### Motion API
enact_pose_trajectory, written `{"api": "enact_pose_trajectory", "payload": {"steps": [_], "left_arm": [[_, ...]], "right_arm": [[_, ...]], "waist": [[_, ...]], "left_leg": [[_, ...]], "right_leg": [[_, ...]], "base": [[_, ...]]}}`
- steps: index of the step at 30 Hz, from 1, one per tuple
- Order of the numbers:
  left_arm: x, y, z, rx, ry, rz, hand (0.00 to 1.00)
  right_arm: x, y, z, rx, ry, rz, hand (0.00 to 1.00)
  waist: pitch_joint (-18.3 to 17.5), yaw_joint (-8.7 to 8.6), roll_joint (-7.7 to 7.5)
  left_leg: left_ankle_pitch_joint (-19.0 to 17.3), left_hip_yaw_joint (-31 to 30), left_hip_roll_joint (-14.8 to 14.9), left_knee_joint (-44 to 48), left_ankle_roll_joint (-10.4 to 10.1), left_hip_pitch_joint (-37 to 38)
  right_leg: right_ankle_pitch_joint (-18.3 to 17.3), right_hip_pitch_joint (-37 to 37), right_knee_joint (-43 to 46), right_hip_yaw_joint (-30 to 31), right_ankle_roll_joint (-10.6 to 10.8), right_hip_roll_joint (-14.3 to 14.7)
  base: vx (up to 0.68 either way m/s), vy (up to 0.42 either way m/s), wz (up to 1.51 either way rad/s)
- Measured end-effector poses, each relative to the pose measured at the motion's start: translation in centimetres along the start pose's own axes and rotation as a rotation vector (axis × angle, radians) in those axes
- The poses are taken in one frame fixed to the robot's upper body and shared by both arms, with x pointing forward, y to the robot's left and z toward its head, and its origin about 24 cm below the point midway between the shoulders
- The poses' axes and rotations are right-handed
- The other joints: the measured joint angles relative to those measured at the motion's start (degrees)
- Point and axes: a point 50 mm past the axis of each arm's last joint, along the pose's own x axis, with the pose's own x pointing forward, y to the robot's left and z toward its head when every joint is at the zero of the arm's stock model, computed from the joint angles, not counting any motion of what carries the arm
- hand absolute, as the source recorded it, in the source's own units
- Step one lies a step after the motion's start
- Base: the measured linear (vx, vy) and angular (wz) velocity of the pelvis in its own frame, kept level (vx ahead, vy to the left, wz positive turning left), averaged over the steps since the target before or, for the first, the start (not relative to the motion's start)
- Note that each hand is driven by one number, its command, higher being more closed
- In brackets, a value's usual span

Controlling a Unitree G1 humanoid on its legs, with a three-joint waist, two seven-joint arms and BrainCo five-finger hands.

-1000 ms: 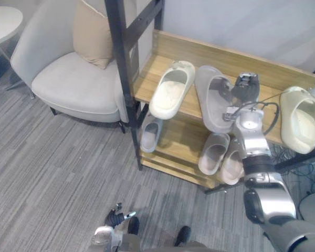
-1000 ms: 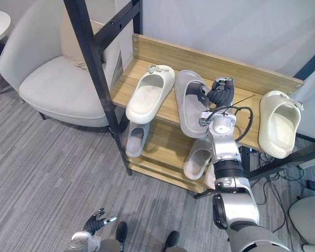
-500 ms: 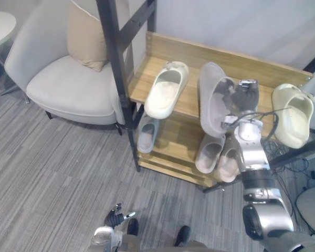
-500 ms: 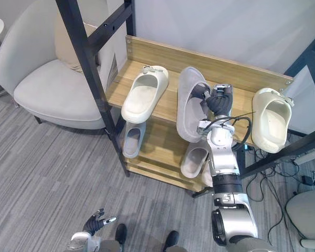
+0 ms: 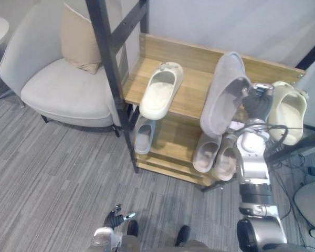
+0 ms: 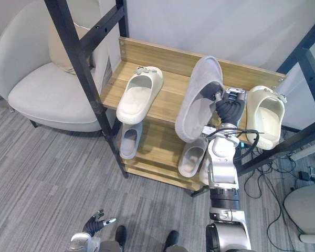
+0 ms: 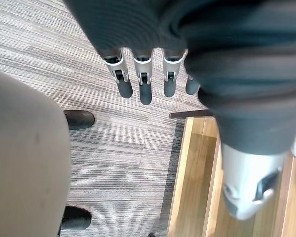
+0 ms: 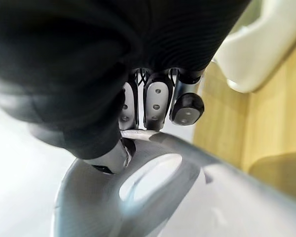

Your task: Organize the slippers on the shoe rack

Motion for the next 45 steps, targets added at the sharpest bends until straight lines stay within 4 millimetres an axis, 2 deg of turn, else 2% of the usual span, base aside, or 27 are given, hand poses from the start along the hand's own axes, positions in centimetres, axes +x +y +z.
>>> {"api": "enact_pose_trajectory", "payload": {"steps": [7, 16, 22, 30, 33, 42, 43, 45], "left_arm": [[0.0, 0.0, -0.1, 0.009, 0.002, 0.002, 0.0], [-0.1, -0.1, -0.4, 0.028, 0.016, 0.017, 0.0], [-0.1, -0.2, -0.7, 0.045, 0.028, 0.009, 0.0], [-0.1, -0.4, -1.1, 0.068, 0.047, -0.003, 0.0], [-0.2, -0.6, -1.5, 0.087, 0.063, -0.016, 0.0], [-0.1, -1.1, -1.6, 0.112, 0.074, -0.04, 0.0], [-0.2, -1.2, -1.7, 0.111, 0.079, -0.042, 0.0], [-0.2, -1.2, -1.7, 0.106, 0.081, -0.043, 0.0]], "right_arm": [[-2.0, -0.1, 1.7, 0.074, -0.067, -0.012, 1.0], [-5.6, 1.6, 2.9, 0.139, -0.096, 0.158, 1.0], [-7.8, 3.0, 2.5, 0.178, -0.054, 0.299, 1.0], [-11.9, 5.9, 2.5, 0.266, 0.017, 0.575, 1.0], [-13.6, 6.3, 2.3, 0.272, 0.052, 0.666, 1.0], [-16.4, 7.8, 1.5, 0.283, 0.12, 0.849, 1.0], [-17.0, 8.1, 1.2, 0.285, 0.141, 0.873, 1.0], [-17.6, 8.3, 1.0, 0.285, 0.162, 0.899, 1.0]], "waist": [[-0.08, -0.18, 0.07], [-0.89, -0.4, 0.11], [-1.64, -0.73, 0.24], [-2.27, -1.23, 0.37], [-3.14, -1.29, 0.78], [-3.18, -1.21, 1.41], [-3.21, -1.21, 1.9], [-3.19, -1.18, 1.9]], "left_leg": [[0.01, 0.25, 0.1, 0.11, -0.01, 0.21], [-0.61, 2.24, 0.32, 0.11, -0.23, 2.02], [-0.68, 3.26, 0.38, 0.1, -0.27, 2.97], [-1.14, 4.46, 0.46, 0.18, -0.25, 6.08], [-1.41, 4.51, 0.46, 0.16, -0.34, 7.47], [-1.95, 4.49, 0.92, 0.39, -0.7, 11.92], [-2.53, 4.48, 1.09, 1.27, -0.81, 12.2], [-3.71, 4.34, 1.41, 3.41, -0.96, 12.16]], "right_leg": [[0.0, 0.06, 0.21, 0.18, 0.0, 0.0], [0.0, 0.66, 0.33, 2.08, 0.0, 0.13], [0.0, 0.92, 0.51, 3.11, 0.0, 0.18], [0.03, 3.43, 0.54, 4.19, 0.04, 0.22], [-0.1, 5.68, -0.17, 3.95, 0.22, 0.31], [-0.34, 10.45, -0.5, 3.76, 0.37, 0.81], [-0.54, 11.11, -0.41, 3.75, 0.35, 0.9], [-0.88, 12.11, -0.19, 3.53, 0.18, 1.02]], "base": [[0.0, 0.0, -0.01], [0.0, 0.006, -0.11], [0.01, 0.005, -0.08], [-0.02, 0.001, -0.07], [-0.01, -0.008, 0.04], [0.0, 0.0, 0.0], [-0.03, -0.024, 0.0], [-0.04, -0.037, 0.04]]}}
